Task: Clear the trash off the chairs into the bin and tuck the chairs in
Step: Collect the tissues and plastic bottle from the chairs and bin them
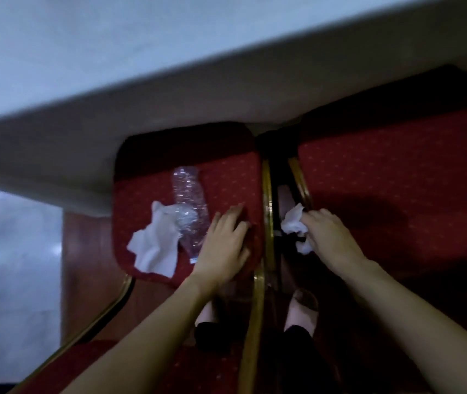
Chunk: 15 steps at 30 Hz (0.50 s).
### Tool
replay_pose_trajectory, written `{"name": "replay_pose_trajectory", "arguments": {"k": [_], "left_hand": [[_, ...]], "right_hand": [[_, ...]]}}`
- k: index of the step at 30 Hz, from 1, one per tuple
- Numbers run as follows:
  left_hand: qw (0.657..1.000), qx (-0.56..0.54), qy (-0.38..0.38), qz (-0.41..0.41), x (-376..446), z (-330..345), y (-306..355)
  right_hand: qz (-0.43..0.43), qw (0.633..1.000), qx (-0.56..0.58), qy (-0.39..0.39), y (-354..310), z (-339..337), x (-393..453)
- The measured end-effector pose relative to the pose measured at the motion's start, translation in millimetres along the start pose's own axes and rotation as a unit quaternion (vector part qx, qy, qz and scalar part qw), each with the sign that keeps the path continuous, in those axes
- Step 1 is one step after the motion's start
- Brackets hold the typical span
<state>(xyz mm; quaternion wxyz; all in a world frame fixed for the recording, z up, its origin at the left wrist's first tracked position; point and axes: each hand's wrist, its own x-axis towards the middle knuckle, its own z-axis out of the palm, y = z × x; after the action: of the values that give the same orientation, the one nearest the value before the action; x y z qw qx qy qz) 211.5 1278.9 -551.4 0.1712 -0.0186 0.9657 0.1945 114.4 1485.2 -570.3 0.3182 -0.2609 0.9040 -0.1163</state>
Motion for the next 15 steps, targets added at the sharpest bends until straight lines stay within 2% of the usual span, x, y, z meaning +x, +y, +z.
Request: {"name": "replay_pose_trajectory", "arguments": {"k": [2,4,5,7,9,11,13,15], "left_hand": [[0.989,-0.070,0.116,-0.061,-28,-20,-39],[0.948,-0.128,0.223,-0.186,-54,-33,-77],[0.920,-0.147,0.258,-0.255,-64,-35,-95],[0.863,-0.204,0.275,-0.371,-75,-31,-127],[0.832,-0.265,0.221,-0.434,-79,-23,-151],[0.865,-0.248,0.160,-0.406,-78,-14,-166],[0.911,-0.175,0.125,-0.353,-70,-6,-173],[0.935,-0.116,0.111,-0.316,-59,1,-177]], "right_hand": [[-0.030,0.999,-0.020,0.015,-41,6,11],[-0.056,0.996,0.002,0.067,-79,15,21],[-0.045,0.995,0.047,0.078,-95,19,28],[-0.014,0.987,0.144,0.069,-118,29,40],[0.020,0.976,0.211,0.057,-137,45,58],[0.065,0.967,0.245,0.040,-155,56,75],[0.091,0.967,0.229,0.067,-175,60,84],[0.098,0.971,0.191,0.101,-195,64,92]]}}
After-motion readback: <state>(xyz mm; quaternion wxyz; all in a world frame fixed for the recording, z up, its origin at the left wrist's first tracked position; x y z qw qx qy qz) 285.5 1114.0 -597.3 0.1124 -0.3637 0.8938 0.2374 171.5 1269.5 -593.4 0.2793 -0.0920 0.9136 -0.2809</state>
